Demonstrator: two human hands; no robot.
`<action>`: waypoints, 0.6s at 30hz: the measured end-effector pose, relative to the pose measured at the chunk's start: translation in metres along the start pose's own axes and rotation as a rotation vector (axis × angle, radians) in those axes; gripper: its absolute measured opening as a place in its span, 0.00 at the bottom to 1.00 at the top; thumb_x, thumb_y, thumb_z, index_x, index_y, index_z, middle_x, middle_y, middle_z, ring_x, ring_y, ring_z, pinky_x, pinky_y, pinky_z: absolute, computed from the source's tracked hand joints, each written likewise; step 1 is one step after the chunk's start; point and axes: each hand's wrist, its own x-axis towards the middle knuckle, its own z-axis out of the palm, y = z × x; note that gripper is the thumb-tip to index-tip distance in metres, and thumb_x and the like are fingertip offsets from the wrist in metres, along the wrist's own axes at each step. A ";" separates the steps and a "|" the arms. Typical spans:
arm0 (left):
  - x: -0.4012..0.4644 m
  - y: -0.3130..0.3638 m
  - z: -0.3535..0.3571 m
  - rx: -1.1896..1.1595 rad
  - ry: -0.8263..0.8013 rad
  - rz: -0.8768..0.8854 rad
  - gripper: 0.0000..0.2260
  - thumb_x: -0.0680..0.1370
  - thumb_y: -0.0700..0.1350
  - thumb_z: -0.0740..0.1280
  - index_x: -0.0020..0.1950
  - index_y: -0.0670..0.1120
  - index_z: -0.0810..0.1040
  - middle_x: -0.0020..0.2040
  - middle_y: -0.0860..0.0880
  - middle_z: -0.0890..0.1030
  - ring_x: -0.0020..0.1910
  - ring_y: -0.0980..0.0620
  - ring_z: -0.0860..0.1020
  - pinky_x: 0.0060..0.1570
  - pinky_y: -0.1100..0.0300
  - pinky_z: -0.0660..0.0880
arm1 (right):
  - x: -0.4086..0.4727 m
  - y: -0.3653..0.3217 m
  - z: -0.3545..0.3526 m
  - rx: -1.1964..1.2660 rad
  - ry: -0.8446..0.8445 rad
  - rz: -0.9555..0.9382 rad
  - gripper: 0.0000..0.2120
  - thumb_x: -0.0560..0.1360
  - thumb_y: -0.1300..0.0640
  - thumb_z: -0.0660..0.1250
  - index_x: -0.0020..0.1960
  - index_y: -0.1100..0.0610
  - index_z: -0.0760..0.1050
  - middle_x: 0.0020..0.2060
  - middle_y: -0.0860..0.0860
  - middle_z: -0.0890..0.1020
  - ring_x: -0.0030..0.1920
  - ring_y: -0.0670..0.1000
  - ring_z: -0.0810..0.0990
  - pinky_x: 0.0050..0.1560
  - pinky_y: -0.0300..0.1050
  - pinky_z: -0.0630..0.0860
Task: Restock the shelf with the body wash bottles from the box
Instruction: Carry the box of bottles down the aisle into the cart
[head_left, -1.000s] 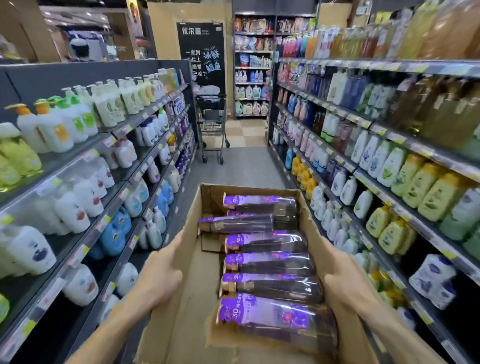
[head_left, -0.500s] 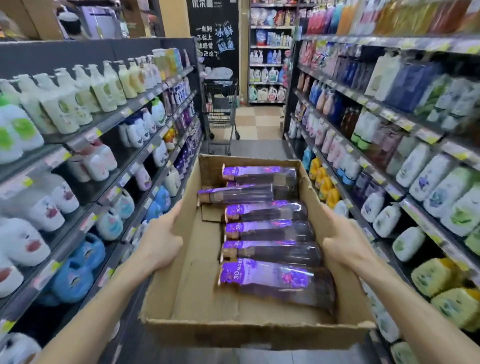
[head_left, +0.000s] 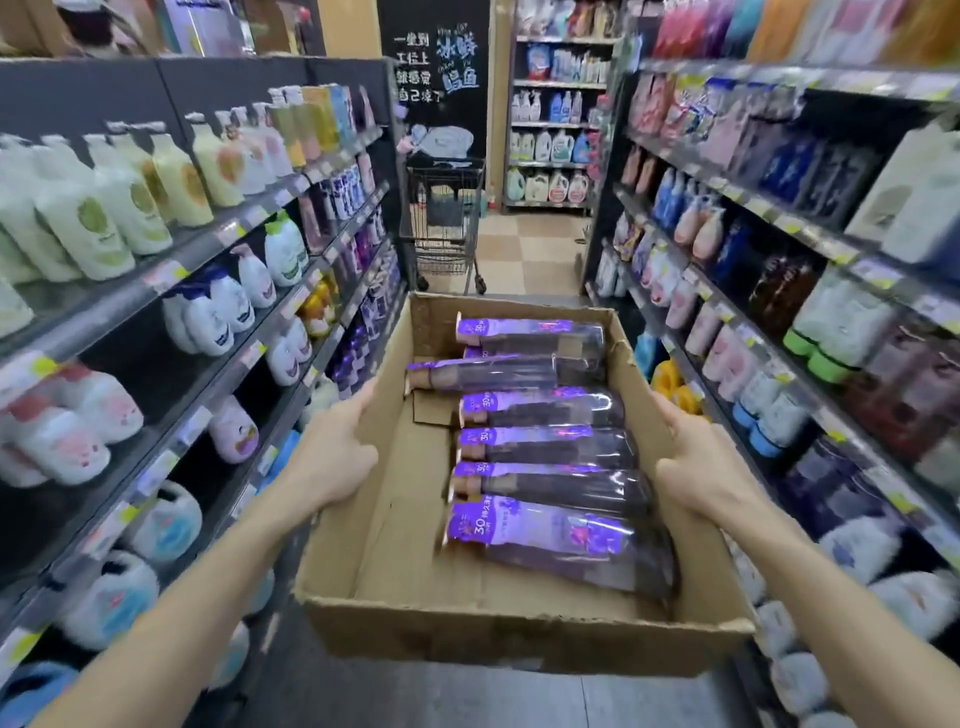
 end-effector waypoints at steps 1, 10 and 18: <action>0.028 0.001 0.002 0.014 0.007 0.012 0.40 0.67 0.31 0.61 0.77 0.56 0.64 0.60 0.49 0.82 0.47 0.46 0.81 0.44 0.61 0.75 | 0.028 0.001 0.005 -0.009 0.006 0.005 0.42 0.65 0.69 0.61 0.76 0.44 0.59 0.65 0.57 0.77 0.62 0.60 0.77 0.55 0.48 0.77; 0.288 -0.011 0.035 0.006 0.028 -0.006 0.41 0.66 0.35 0.62 0.78 0.57 0.61 0.65 0.49 0.80 0.60 0.44 0.79 0.55 0.53 0.77 | 0.307 0.025 0.056 -0.035 -0.026 -0.002 0.41 0.66 0.67 0.61 0.77 0.45 0.58 0.60 0.62 0.79 0.57 0.62 0.77 0.45 0.42 0.71; 0.501 -0.014 0.039 0.049 0.120 -0.001 0.38 0.68 0.27 0.64 0.75 0.54 0.67 0.49 0.53 0.80 0.47 0.49 0.77 0.34 0.75 0.68 | 0.529 0.013 0.089 0.019 -0.069 -0.077 0.42 0.57 0.57 0.56 0.71 0.39 0.61 0.49 0.59 0.83 0.50 0.63 0.79 0.41 0.47 0.73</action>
